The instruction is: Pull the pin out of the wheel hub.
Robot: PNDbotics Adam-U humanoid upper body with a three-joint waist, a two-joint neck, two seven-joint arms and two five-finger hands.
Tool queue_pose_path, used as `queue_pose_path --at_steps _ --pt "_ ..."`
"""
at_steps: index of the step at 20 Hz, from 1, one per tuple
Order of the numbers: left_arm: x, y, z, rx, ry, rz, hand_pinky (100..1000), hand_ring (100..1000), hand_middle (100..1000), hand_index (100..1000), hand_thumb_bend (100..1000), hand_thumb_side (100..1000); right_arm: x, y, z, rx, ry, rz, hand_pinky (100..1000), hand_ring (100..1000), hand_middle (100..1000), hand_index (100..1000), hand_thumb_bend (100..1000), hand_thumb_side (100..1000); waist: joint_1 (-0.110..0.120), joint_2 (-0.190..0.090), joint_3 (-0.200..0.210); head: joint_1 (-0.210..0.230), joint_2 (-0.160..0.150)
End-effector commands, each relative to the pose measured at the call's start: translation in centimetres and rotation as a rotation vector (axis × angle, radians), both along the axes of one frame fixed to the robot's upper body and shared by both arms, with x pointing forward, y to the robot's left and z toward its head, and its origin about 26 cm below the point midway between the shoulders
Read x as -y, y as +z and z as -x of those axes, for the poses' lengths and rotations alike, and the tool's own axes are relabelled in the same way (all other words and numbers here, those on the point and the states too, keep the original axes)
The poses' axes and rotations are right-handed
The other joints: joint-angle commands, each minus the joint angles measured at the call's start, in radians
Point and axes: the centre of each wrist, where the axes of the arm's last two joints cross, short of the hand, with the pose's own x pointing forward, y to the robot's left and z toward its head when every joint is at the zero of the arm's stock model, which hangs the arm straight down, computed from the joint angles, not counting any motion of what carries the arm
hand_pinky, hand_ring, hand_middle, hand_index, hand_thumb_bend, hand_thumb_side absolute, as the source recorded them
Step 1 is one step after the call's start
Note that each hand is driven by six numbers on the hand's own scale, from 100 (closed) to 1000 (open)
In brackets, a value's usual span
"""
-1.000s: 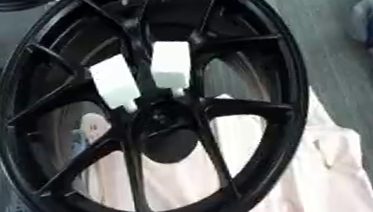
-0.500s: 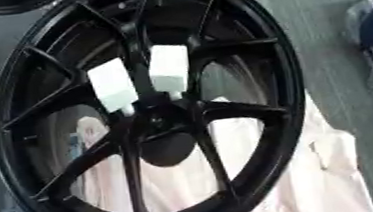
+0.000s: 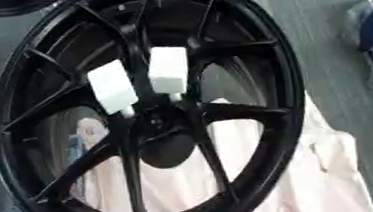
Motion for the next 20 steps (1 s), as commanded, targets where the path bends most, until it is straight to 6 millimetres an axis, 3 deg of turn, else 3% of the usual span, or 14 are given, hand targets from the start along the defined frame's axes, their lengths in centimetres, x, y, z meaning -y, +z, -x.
queue_pose_path --at_steps 1,10,13,20 --pt "-0.2 1.7 0.4 0.017 -0.008 -0.035 924 889 786 880 336 617 0.0 0.8 0.2 0.031 0.007 0.011 779 775 796 790 100 748 0.002 -0.026 0.000 0.002 -0.007" --pt "0.1 2.1 0.3 0.044 -0.011 -0.011 911 863 751 855 202 610 0.0 0.8 0.2 0.030 0.004 0.008 779 775 796 790 100 748 0.002 -0.028 0.002 -0.001 -0.005" --pt "0.4 2.4 0.4 0.068 -0.019 0.005 905 847 721 839 101 617 0.1 0.8 0.2 0.030 0.004 0.009 779 775 796 790 100 748 0.002 -0.029 0.003 -0.002 -0.004" --pt "2.9 4.6 1.1 0.255 -0.122 0.104 876 771 636 789 100 756 0.1 0.9 0.2 0.033 0.003 0.016 779 775 796 790 100 743 -0.001 -0.033 0.008 -0.003 0.001"
